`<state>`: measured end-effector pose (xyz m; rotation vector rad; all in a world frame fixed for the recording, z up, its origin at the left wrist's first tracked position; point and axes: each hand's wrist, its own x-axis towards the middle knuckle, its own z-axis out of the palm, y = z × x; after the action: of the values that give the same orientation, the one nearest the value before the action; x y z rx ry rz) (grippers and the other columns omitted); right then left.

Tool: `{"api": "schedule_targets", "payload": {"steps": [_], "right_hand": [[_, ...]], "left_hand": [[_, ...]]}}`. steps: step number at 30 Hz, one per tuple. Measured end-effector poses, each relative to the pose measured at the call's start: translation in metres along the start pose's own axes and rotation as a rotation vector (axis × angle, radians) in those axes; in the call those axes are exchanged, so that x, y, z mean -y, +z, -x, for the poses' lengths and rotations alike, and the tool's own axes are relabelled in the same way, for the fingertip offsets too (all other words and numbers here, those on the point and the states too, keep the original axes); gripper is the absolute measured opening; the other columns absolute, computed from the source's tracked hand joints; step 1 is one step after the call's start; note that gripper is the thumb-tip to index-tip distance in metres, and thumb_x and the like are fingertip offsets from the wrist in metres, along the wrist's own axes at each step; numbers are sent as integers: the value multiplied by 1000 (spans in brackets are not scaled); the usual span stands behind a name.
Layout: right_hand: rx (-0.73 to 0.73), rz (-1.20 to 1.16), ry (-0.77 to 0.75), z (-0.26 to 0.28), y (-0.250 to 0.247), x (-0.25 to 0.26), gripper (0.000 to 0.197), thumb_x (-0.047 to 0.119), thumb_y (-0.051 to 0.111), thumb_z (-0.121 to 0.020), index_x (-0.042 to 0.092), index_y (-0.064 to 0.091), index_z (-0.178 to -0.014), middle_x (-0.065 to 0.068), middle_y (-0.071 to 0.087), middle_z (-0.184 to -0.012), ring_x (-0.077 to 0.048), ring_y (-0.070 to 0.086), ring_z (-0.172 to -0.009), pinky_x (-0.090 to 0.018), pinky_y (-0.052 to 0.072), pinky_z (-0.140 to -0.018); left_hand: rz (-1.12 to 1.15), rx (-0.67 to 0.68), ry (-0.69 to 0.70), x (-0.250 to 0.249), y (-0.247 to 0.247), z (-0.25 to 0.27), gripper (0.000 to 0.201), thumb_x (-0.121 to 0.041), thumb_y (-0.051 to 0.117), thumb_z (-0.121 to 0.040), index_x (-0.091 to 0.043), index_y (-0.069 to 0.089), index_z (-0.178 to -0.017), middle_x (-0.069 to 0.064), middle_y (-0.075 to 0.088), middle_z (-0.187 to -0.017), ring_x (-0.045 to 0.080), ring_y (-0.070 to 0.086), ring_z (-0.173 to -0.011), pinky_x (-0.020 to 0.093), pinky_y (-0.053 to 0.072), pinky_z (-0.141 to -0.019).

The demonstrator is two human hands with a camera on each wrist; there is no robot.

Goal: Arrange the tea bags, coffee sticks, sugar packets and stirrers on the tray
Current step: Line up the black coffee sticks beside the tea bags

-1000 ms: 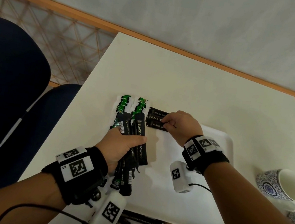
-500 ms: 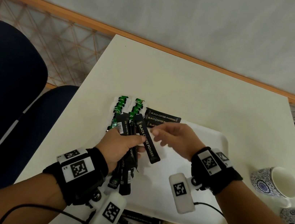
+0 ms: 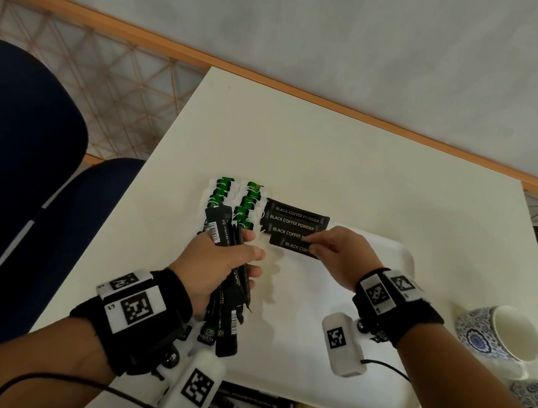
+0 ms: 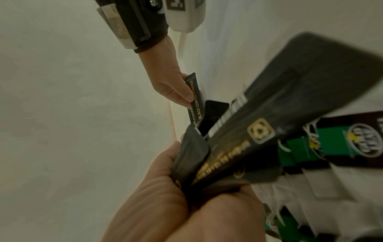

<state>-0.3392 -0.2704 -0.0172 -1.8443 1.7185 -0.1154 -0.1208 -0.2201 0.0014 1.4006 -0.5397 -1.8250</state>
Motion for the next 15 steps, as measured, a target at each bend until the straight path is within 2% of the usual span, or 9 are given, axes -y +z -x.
{"api": "schedule_targets", "payload": {"steps": [6,10,13,15], "right_hand": [[-36,49,0,-15,12,5,16,27,62,-87,34,72,-97,11,56,-91,-13,57,-91,-26,43,-83],[-149,53,-12,-16,13,6,14,27,62,-87,31,70,-98,7,54,-94,-13,50,-94,-28,42,-84],[-287,-54,57,-11,11,1,16,25,66,-84,29,65,-100,7,54,-93,-10,50,-87,-29,45,-82],[-298,-149,130,-5,11,-5,26,23,70,-80,29,61,-103,6,54,-93,-10,53,-82,-27,46,-77]], "left_hand": [[-12,4,1,1,0,1,23,0,68,-83,-12,61,-102,12,67,-87,22,66,-69,38,56,-71],[-20,6,13,0,-1,0,24,0,68,-83,-10,61,-104,12,66,-85,23,65,-69,41,56,-75],[-17,8,10,0,-1,0,24,0,68,-82,-10,61,-104,12,66,-86,23,66,-69,41,57,-74],[-13,8,3,1,-1,0,26,0,68,-82,-10,61,-105,13,67,-86,23,67,-69,40,57,-72]]}}
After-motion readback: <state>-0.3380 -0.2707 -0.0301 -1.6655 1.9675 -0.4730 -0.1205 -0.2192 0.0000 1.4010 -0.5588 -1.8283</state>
